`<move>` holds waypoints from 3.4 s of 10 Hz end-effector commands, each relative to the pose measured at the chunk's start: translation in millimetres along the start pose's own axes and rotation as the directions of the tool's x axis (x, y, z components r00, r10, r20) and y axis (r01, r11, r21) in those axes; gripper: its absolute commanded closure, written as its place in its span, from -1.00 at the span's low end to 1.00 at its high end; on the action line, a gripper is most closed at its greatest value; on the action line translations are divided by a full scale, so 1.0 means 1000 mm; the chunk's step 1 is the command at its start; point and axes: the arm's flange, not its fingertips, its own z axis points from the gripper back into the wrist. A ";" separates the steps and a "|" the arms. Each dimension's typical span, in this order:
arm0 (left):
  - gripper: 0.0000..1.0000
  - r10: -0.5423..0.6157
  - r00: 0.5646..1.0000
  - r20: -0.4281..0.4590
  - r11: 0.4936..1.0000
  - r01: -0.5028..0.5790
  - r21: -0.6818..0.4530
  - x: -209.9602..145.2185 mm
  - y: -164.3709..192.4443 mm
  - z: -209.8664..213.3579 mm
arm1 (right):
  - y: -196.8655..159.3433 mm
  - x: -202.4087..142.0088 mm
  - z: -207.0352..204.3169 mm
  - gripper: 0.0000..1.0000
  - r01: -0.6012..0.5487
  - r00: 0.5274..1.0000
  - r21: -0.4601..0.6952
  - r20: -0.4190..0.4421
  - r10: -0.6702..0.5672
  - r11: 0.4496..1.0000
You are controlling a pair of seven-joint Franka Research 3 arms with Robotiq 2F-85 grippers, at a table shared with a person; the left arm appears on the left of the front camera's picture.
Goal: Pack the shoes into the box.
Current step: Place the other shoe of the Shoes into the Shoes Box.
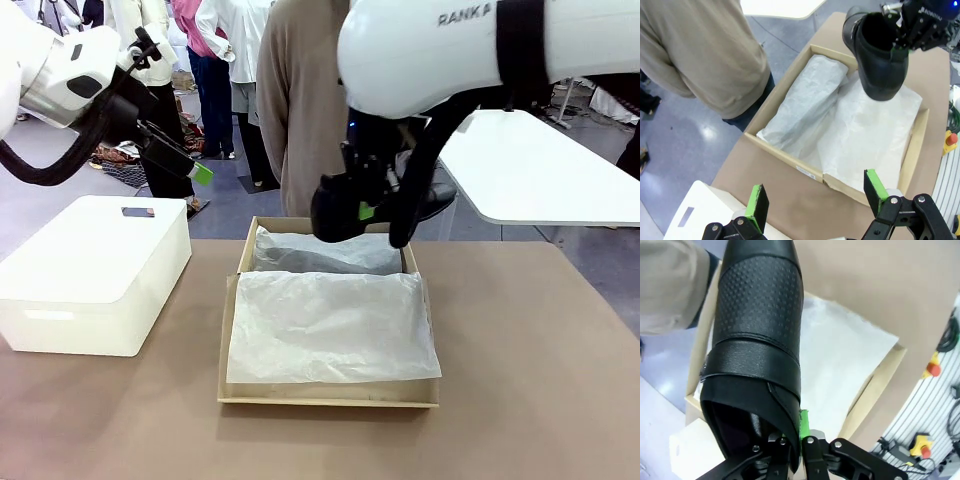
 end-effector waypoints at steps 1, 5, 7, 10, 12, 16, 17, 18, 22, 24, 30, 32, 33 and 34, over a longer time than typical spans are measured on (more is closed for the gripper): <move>-1.00 -0.005 1.000 0.013 1.000 0.005 -0.019 0.000 0.001 0.001 | 0.016 -0.022 -0.013 1.00 0.049 0.999 0.043 0.008 -0.049 0.998; -1.00 -0.005 1.000 0.013 1.000 0.005 -0.019 0.000 0.001 0.001 | 0.007 -0.022 -0.018 1.00 0.023 1.000 0.006 -0.014 -0.023 1.000; -1.00 -0.005 1.000 0.013 1.000 0.005 -0.019 0.000 0.001 0.001 | 0.007 -0.022 -0.018 1.00 0.023 1.000 0.006 -0.014 -0.023 1.000; -1.00 -0.005 1.000 0.013 1.000 0.005 -0.019 0.000 0.001 0.001 | 0.010 -0.024 -0.025 1.00 0.027 0.999 -0.006 -0.017 -0.027 1.000; -1.00 -0.005 1.000 0.013 1.000 0.005 -0.019 0.000 0.001 0.001 | 0.024 -0.038 -0.030 1.00 0.129 0.992 0.009 0.016 -0.129 0.992; -1.00 -0.005 1.000 0.013 1.000 0.005 -0.019 0.000 0.001 0.001 | 0.043 -0.062 -0.048 1.00 0.273 0.961 0.018 0.044 -0.274 0.962; -1.00 -0.005 1.000 0.013 1.000 0.005 -0.019 0.000 0.001 0.001 | 0.046 -0.066 -0.053 1.00 0.287 0.957 0.016 0.035 -0.287 0.958; -1.00 -0.005 1.000 0.013 1.000 0.005 -0.019 0.000 0.001 0.001 | 0.049 -0.068 -0.059 1.00 0.306 0.951 0.013 0.031 -0.306 0.952; -1.00 -0.005 1.000 0.013 1.000 0.005 -0.019 0.000 0.001 0.001 | 0.063 -0.072 -0.076 1.00 0.356 0.934 0.017 0.024 -0.357 0.934; -1.00 -0.005 1.000 0.013 1.000 0.005 -0.019 0.000 0.001 0.001 | 0.065 -0.073 -0.084 1.00 0.370 0.929 0.010 0.010 -0.370 0.929; -1.00 -0.005 1.000 0.013 1.000 0.005 -0.019 0.000 0.001 0.001 | 0.075 -0.084 -0.113 1.00 0.411 0.912 0.012 0.005 -0.411 0.912; -1.00 -0.005 1.000 0.013 1.000 0.005 -0.019 0.000 0.001 0.001 | 0.077 -0.087 -0.117 1.00 0.414 0.910 0.031 0.019 -0.415 0.910; -1.00 -0.005 1.000 0.013 1.000 0.005 -0.019 0.000 0.001 0.001 | 0.079 -0.086 -0.118 1.00 0.410 0.911 0.033 0.029 -0.411 0.911; -1.00 -0.005 1.000 0.013 1.000 0.005 -0.019 0.000 0.001 0.001 | 0.079 -0.087 -0.121 1.00 0.403 0.913 0.034 0.048 -0.404 0.915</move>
